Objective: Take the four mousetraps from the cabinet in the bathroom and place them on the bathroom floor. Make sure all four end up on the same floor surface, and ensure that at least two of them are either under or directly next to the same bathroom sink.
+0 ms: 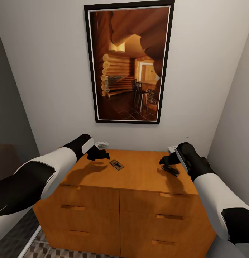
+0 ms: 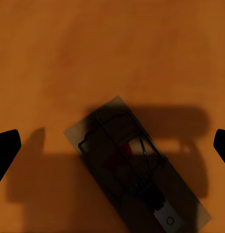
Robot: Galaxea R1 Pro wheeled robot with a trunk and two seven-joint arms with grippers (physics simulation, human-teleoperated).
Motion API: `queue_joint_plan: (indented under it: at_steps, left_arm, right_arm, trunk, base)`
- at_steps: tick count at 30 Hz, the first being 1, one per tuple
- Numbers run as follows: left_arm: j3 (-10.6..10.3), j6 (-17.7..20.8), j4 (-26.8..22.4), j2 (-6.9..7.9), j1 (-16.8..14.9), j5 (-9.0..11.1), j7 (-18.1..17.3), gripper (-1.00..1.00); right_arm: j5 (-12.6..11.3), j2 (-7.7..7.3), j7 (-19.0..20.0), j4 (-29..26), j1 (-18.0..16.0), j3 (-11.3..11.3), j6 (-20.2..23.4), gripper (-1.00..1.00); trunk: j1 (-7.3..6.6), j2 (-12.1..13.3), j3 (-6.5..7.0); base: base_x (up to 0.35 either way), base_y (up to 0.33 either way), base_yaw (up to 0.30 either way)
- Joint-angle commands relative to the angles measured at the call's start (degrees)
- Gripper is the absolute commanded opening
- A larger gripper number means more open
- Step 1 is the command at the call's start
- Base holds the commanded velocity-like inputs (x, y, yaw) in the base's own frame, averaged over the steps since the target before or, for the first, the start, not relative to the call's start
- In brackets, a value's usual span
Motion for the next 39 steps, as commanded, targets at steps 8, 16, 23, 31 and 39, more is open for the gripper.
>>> queue_joint_plan:
  at_steps: [8, 16, 23, 31, 39]
  left_arm:
    - [-0.5, 0.2, 0.0, 0.01, 0.0, 0.3, -0.1, 1.00]
    - [-0.5, 0.2, 0.1, 0.01, 0.0, 0.3, -0.1, 1.00]
    - [-0.5, 0.3, 0.1, 0.01, 0.0, 0.3, -0.1, 1.00]
    - [-0.5, 0.3, 0.1, 0.01, 0.0, 0.3, -0.1, 1.00]
    - [-0.5, 0.3, 0.0, 0.01, 0.0, 0.4, -0.1, 1.00]
  right_arm:
    - [0.6, -0.20, 2.4, -0.2, 0.0, 0.4, 0.2, 1.00]
    - [0.6, -1.85, 6.3, -0.4, 0.0, 0.6, 0.2, 1.00]
    - [0.7, -4.50, 10.0, -0.4, 0.0, 0.8, 0.2, 1.00]
    - [0.8, -6.63, 12.1, -0.4, 0.0, 0.8, 0.2, 1.00]
    - [1.0, -7.71, 12.6, -0.4, 0.0, 2.3, 0.2, 1.00]
  trunk:
    - [0.00, 0.0, -0.07]
    - [0.00, 0.0, -0.07]
    - [0.00, 0.0, -0.07]
    - [0.00, 0.0, -0.07]
    - [0.00, 0.0, -0.07]
  base:
    - [0.000, 0.000, 0.000]
    - [0.000, 0.000, 0.000]
    - [0.000, 0.000, 0.000]
    - [0.000, 0.000, 0.000]
    - [0.000, 0.000, 0.000]
